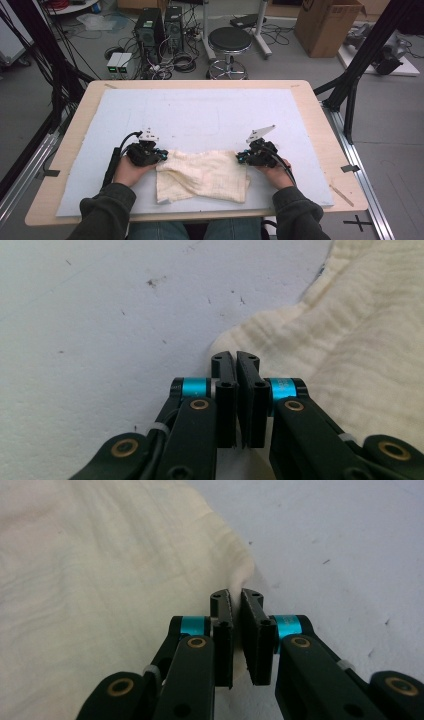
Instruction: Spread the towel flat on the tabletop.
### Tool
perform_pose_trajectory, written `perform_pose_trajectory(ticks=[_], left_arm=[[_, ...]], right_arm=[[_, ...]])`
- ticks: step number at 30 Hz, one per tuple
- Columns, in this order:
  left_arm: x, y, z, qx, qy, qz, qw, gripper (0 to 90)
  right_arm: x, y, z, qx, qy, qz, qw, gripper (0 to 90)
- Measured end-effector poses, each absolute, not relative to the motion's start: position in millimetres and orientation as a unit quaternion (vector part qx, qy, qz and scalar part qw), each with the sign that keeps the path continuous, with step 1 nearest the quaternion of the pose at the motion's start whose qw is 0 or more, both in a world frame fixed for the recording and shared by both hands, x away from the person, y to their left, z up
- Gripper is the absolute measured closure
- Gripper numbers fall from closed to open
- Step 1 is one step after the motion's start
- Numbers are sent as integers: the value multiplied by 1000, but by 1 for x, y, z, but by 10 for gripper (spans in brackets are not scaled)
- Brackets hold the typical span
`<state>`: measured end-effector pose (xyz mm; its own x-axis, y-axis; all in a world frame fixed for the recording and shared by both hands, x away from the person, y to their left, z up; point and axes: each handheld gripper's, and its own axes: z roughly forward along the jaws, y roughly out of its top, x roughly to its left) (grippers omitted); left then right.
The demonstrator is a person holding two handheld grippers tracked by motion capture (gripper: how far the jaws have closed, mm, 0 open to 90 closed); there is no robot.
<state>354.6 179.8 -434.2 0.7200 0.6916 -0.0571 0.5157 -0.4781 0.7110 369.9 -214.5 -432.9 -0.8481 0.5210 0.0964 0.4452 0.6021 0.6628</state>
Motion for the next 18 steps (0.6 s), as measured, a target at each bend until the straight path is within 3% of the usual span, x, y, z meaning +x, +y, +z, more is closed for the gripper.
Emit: perform_pose_trajectory(ticks=[18], left_arm=[[368, 195, -423, 790, 412, 156, 427, 875]], right_arm=[[385, -218, -409, 274, 882, 371, 93, 847]])
